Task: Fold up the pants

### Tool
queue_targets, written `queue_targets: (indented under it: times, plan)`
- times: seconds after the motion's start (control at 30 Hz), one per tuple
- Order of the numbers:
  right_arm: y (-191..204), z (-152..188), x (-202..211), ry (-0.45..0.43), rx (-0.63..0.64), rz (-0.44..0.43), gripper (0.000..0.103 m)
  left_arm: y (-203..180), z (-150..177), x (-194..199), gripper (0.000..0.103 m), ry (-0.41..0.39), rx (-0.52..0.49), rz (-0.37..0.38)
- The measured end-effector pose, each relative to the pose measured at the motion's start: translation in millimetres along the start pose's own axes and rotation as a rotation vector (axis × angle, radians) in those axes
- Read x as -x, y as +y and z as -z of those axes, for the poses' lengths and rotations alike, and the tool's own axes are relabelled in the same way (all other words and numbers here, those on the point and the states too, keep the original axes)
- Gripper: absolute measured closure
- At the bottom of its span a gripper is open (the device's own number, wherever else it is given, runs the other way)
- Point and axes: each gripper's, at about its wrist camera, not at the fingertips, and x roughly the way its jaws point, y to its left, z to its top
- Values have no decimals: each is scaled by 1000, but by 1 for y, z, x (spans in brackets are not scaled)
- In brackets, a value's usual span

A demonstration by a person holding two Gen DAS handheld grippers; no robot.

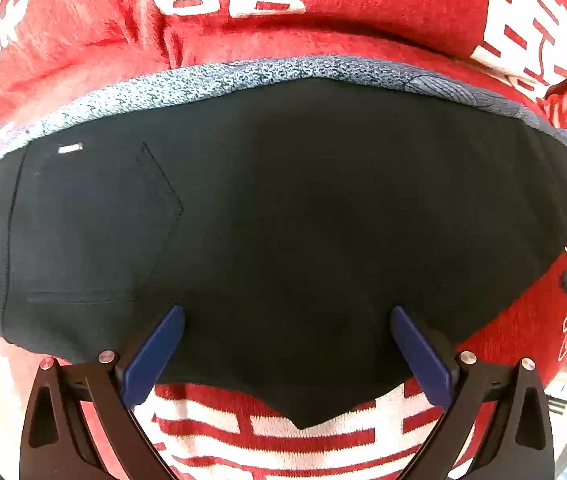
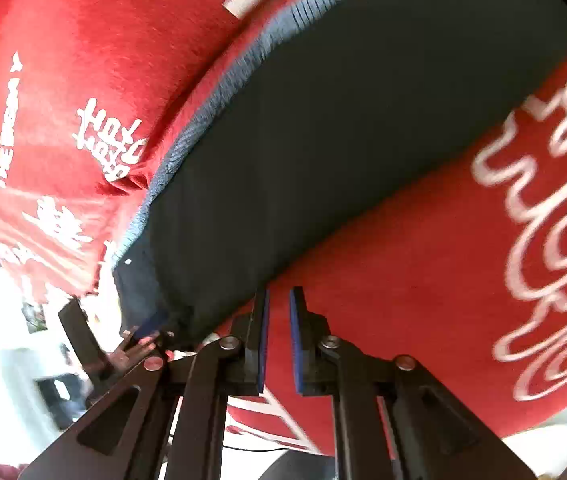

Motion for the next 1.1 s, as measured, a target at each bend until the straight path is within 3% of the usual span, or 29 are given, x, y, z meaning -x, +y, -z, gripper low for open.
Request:
queue_targets:
  times: [0.1,0.13,0.23,0.3,0.6,0.73,0.77,0.83,0.93,1.03,1.1]
  plan:
    - [0,-11,18,-54,46,49,91,-2,-10,13,0,-6,12,-18]
    - [-2,-16,22,-68,52,63,87,-1,-15,16,0,-19,21,-14]
    - [-14,-36,32,-109,18,111,62,-6,-35,28,0,-67,31,-15]
    - [-30,-49,41,-150,-46,134,57,-14,-53,29,0,-89,28,-26]
    - [-122,-86,96,-313,-262,350,57,-57,-102,1,0,-101,22,-34]
    - [-155,-109,108,-362,-340,316,59,-66,-108,-17,0,-66,44,-85]
    - [-156,-117,109,-364,-340,307,76,-66,-108,-18,0,-67,52,-87]
    - [-141,-129,115,-376,-262,308,85,-68,-109,-14,0,-93,56,-96]
    - [-118,-140,119,-400,-84,339,87,-72,-110,-21,0,-91,24,-146]
    - [-143,-146,110,-353,-168,346,87,-74,-110,-23,0,-106,29,-141]
    - [-159,-139,108,-368,-214,319,89,-74,-109,-24,0,-105,20,-141]
